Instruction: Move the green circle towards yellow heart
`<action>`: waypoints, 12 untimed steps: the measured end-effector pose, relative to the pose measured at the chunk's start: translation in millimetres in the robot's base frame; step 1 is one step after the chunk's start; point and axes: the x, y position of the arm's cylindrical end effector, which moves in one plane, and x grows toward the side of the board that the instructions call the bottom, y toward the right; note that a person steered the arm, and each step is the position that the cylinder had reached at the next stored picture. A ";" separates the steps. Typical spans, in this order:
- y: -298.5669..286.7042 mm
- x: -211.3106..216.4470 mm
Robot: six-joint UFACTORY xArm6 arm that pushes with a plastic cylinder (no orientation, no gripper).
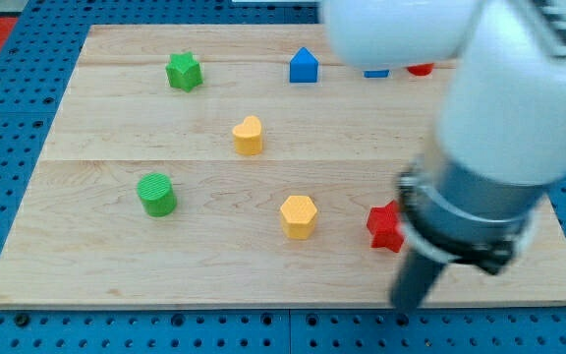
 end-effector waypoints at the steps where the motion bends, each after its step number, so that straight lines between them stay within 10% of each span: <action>1: -93.8 -12.7; 6: -296.9 -109.9; 12: -246.1 -108.0</action>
